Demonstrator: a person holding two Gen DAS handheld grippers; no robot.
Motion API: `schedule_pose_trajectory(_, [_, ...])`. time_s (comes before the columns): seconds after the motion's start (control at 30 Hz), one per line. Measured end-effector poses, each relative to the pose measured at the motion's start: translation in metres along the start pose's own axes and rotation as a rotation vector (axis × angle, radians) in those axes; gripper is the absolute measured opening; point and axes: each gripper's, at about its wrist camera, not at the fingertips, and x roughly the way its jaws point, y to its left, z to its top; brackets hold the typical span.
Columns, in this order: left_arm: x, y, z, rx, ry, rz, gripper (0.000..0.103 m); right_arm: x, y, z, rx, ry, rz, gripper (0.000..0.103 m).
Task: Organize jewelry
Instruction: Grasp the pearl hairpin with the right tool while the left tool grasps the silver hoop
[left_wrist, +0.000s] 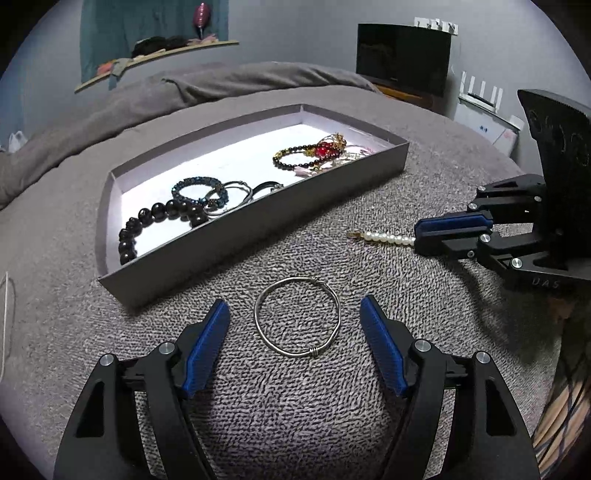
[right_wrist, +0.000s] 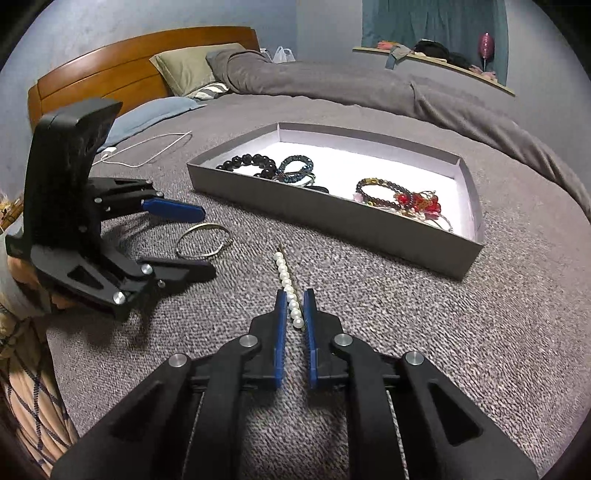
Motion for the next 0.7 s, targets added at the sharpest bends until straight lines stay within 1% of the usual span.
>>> schedule_pose_trajectory(0.03, [0.0, 0.0, -0.001, -0.002, 0.0, -0.002, 0.064, 0.0, 0.0, 0.001, 0.001, -0.004, 0.006, 0.013])
schedule_pose_trajectory(0.07, [0.0, 0.001, -0.001, -0.004, 0.001, -0.006, 0.056, 0.0, 0.002, 0.002, 0.0, -0.005, 0.012, 0.023])
schedule_pose_trajectory(0.1, [-0.001, 0.001, -0.001, -0.005, 0.002, -0.01, 0.052, 0.001, 0.003, 0.003, -0.005, -0.006, 0.011, 0.031])
schedule_pose_trajectory(0.13, [-0.001, 0.002, -0.001, -0.007, 0.003, -0.012, 0.048, 0.001, 0.005, 0.004, -0.009, -0.008, 0.008, 0.033])
schedule_pose_trajectory(0.27, [-0.004, 0.002, -0.002, -0.005, -0.003, -0.019, 0.047, 0.005, 0.008, 0.007, -0.019, -0.012, 0.014, 0.033])
schedule_pose_trajectory(0.33, [-0.008, 0.003, -0.001, -0.003, -0.009, -0.023, 0.047, 0.009, 0.008, 0.008, -0.018, 0.001, 0.008, 0.033])
schedule_pose_trajectory(0.37, [-0.009, 0.003, -0.001, -0.004, -0.012, -0.023, 0.047, 0.012, 0.007, 0.008, -0.014, 0.012, 0.006, 0.032])
schedule_pose_trajectory(0.4, [-0.01, 0.003, 0.0, -0.004, -0.014, -0.023, 0.047, 0.015, 0.007, 0.008, -0.012, 0.017, 0.005, 0.024])
schedule_pose_trajectory(0.43, [-0.011, 0.003, 0.0, -0.004, -0.016, -0.025, 0.047, 0.017, 0.007, 0.008, -0.011, 0.024, 0.004, 0.02])
schedule_pose_trajectory(0.47, [-0.013, 0.003, 0.001, -0.005, -0.021, -0.026, 0.047, 0.018, 0.006, 0.009, -0.006, 0.03, 0.002, 0.013])
schedule_pose_trajectory(0.5, [-0.014, 0.004, 0.002, -0.006, -0.026, -0.026, 0.047, 0.019, 0.006, 0.009, -0.003, 0.03, 0.004, 0.009])
schedule_pose_trajectory(0.7, [-0.023, 0.005, 0.011, -0.019, -0.06, -0.027, 0.047, 0.012, 0.009, 0.012, -0.01, -0.003, 0.011, 0.008])
